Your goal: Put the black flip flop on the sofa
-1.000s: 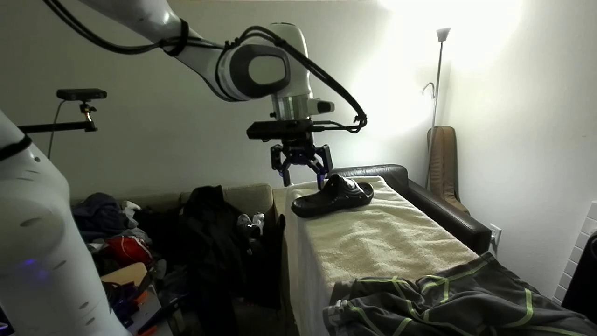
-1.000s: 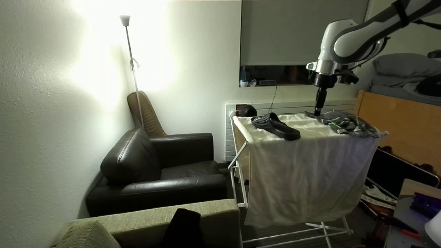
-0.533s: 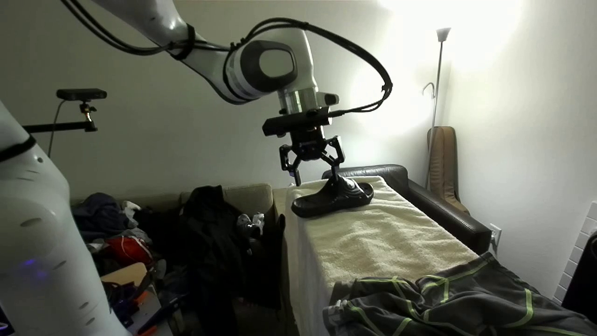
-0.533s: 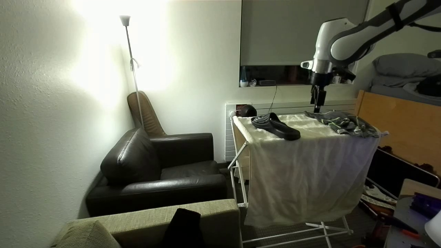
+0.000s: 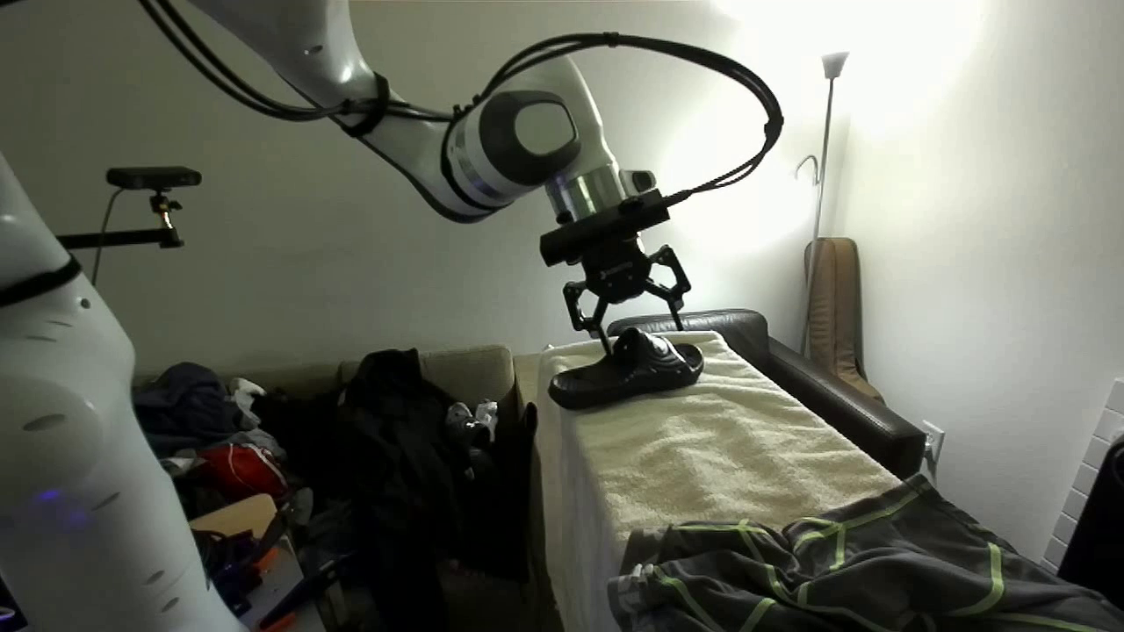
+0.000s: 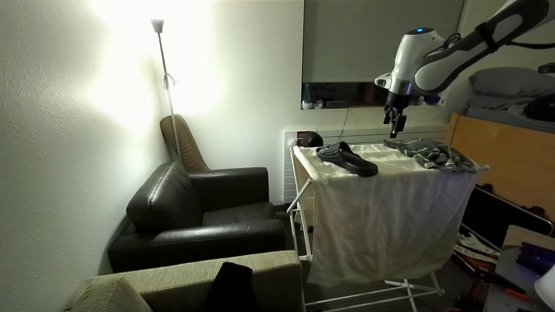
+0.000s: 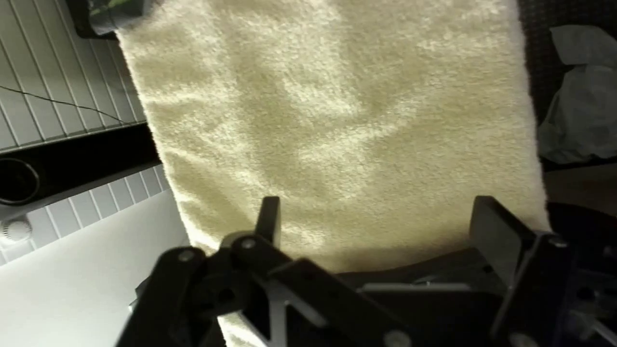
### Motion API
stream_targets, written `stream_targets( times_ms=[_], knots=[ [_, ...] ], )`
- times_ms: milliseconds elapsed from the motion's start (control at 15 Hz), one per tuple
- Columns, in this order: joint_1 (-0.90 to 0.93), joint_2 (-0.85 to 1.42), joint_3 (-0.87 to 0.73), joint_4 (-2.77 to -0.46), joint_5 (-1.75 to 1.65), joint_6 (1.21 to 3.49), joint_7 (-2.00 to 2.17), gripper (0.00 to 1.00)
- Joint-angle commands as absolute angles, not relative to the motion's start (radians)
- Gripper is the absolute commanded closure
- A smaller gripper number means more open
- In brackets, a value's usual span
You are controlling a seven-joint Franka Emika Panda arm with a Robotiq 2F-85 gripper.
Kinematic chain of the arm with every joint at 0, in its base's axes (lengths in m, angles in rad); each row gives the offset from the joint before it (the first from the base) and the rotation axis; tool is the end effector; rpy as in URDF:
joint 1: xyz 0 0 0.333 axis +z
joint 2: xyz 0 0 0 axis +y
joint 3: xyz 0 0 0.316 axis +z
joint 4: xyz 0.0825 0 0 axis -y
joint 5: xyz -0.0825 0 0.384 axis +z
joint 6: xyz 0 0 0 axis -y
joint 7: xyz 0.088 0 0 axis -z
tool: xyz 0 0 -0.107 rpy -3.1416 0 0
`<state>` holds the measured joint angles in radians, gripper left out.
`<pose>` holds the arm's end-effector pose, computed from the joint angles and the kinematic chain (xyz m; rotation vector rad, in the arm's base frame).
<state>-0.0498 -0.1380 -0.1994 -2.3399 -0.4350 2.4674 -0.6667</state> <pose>0.4942 -0.1263 0.4157 2.5870 0.9761 0.1515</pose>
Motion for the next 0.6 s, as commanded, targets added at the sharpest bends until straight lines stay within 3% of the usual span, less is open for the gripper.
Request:
stream_targets(
  times_ms=[0, 533],
  knots=[
    [-0.109, -0.064, -0.218, -2.308, -0.442, 2.619, -0.72, 0.0],
    [-0.085, 0.052, -0.2, -2.228, 0.034, 2.895, -0.98, 0.0]
  ],
)
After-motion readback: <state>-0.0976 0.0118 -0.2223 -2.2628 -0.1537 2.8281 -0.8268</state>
